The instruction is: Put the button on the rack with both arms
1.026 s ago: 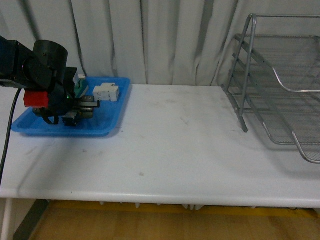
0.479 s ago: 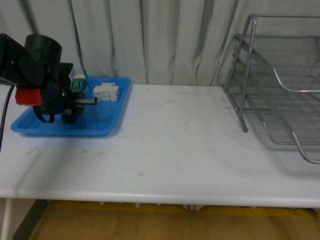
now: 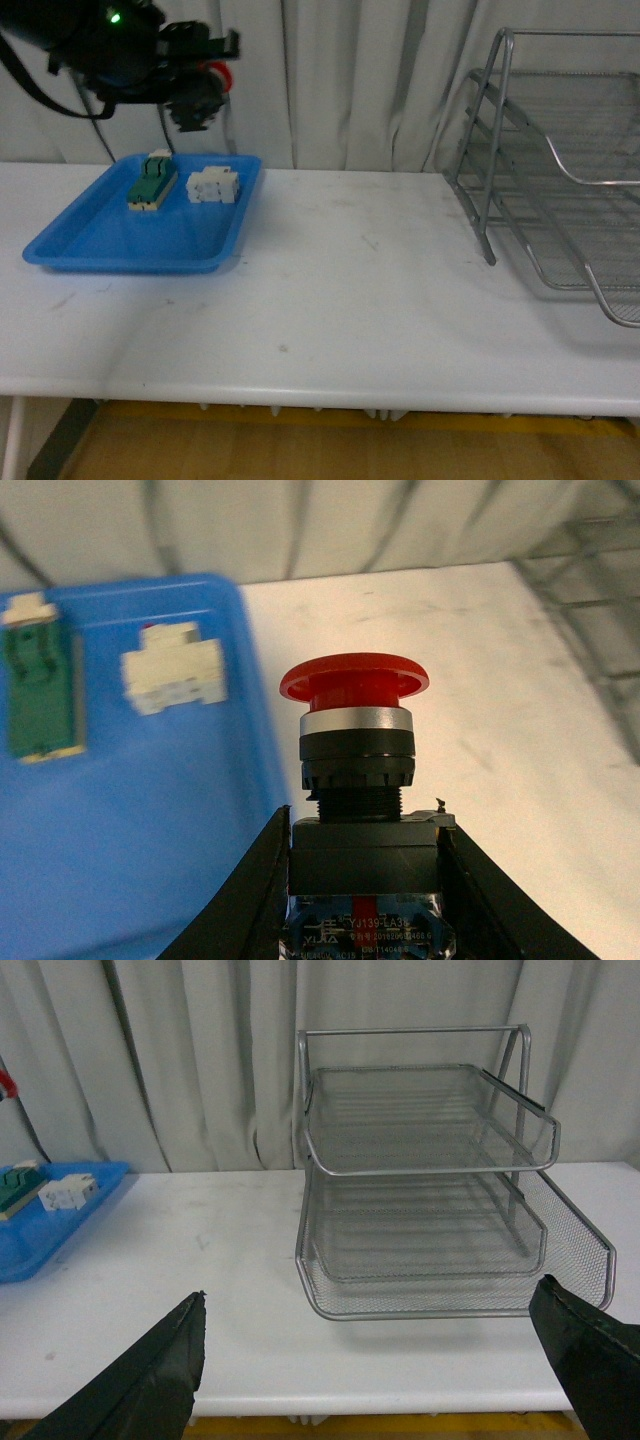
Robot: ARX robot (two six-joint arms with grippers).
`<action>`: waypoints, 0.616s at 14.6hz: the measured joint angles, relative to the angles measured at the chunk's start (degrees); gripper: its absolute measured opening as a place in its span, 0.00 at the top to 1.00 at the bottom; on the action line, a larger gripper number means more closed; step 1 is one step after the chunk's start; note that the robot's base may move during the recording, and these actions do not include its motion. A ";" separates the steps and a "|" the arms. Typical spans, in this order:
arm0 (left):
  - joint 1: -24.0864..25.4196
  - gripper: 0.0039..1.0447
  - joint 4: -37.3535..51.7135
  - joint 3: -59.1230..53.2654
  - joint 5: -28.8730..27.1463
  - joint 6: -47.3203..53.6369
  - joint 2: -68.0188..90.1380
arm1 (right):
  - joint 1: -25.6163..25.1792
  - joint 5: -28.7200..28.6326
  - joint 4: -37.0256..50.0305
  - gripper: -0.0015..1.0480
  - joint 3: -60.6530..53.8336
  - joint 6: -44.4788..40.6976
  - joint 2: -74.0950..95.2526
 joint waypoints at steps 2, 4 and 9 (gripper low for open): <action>-7.37 0.66 -0.98 -1.86 0.96 0.07 -4.81 | 0.00 0.00 0.00 0.06 0.00 -0.02 0.00; -15.10 0.66 -2.27 -1.55 1.46 0.26 -7.19 | 0.00 0.00 0.00 0.06 0.00 0.00 0.00; -27.36 0.66 -4.15 5.49 1.11 1.60 -4.85 | 0.00 0.00 0.00 0.06 0.00 0.00 0.00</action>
